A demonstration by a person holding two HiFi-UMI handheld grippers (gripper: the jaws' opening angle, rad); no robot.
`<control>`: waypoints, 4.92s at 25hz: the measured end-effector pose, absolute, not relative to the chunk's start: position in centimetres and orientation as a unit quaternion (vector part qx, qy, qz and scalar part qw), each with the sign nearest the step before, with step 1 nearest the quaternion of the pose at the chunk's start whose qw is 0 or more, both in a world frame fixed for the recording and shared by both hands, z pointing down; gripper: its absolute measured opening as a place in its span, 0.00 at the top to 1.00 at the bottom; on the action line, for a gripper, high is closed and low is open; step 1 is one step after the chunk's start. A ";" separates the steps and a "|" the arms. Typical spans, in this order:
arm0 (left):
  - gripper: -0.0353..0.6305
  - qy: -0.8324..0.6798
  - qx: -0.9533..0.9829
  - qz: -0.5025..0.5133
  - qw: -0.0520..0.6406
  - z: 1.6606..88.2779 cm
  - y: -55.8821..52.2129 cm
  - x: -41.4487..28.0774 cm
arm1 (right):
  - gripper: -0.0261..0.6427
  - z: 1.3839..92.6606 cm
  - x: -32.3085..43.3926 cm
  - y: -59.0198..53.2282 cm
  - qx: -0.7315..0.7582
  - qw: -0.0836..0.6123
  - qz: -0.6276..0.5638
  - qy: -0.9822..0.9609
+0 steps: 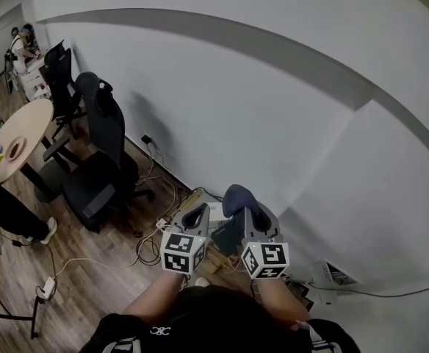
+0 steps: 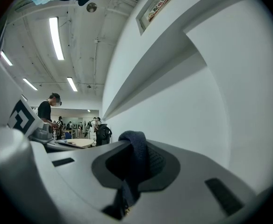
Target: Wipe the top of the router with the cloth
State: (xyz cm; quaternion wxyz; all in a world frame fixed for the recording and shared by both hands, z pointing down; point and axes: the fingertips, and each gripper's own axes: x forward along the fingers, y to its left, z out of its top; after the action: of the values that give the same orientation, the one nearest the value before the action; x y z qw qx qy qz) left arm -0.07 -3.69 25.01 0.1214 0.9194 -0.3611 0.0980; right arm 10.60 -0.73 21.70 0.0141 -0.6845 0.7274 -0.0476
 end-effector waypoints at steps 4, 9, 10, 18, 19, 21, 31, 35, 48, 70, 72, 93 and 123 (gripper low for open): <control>0.96 -0.357 0.918 0.107 0.136 26.3 -5.4 0.5 | 0.94 23.1 11.4 -2.5 -0.687 0.006 -0.062 0.724; 0.96 -0.371 0.909 0.125 0.146 27.9 -7.0 0.0 | 0.94 24.3 12.1 -4.4 -0.684 -0.009 -0.077 0.725; 0.96 -0.375 0.906 0.131 0.150 28.4 -7.3 -0.2 | 0.94 24.6 12.1 -4.7 -0.681 -0.012 -0.079 0.727; 0.96 -0.404 0.883 0.152 0.183 31.1 -9.5 0.0 | 0.94 27.0 12.2 -7.6 -0.637 -0.057 -0.086 0.764; 0.96 -0.406 0.881 0.153 0.186 31.3 -9.6 0.2 | 0.94 27.5 12.4 -7.9 -0.630 -0.063 -0.089 0.769; 0.96 -0.413 0.877 0.155 0.193 31.8 -9.9 0.7 | 0.94 28.4 13.0 -8.3 -0.619 -0.072 -0.099 0.776; 0.96 -0.442 0.847 0.164 0.246 37.1 -10.7 1.1 | 0.94 35.1 14.4 -11.0 -0.555 -0.132 -0.158 0.806; 0.96 -0.449 0.833 0.181 0.267 40.0 -10.4 0.6 | 0.94 39.1 13.7 -11.6 -0.532 -0.166 -0.188 0.809; 0.96 -0.487 0.788 0.209 0.315 48.6 -9.9 -0.7 | 0.94 51.8 11.4 -12.0 -0.410 -0.300 -0.231 0.830; 0.96 -0.497 0.742 0.221 0.391 67.1 -8.1 -2.2 | 0.94 75.0 9.3 -8.2 -0.188 -0.530 -0.211 0.799; 0.96 -0.494 0.742 0.225 0.393 68.6 -8.1 -2.2 | 0.94 77.1 9.2 -8.1 -0.165 -0.550 -0.200 0.794; 0.96 -0.467 0.729 0.258 0.429 78.7 -4.6 -2.5 | 0.94 90.9 7.0 -10.0 -0.085 -0.581 -0.059 0.807; 0.96 -0.455 0.744 0.257 0.416 78.7 -6.5 -0.2 | 0.94 92.5 10.4 -4.1 -0.009 -0.606 -0.091 0.790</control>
State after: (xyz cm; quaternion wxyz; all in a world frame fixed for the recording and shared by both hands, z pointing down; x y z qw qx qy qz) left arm -0.22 -6.51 78.68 0.4160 0.7445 -0.4546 0.2571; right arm 10.42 -4.12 92.48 -0.6061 -0.0091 0.7901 -0.0911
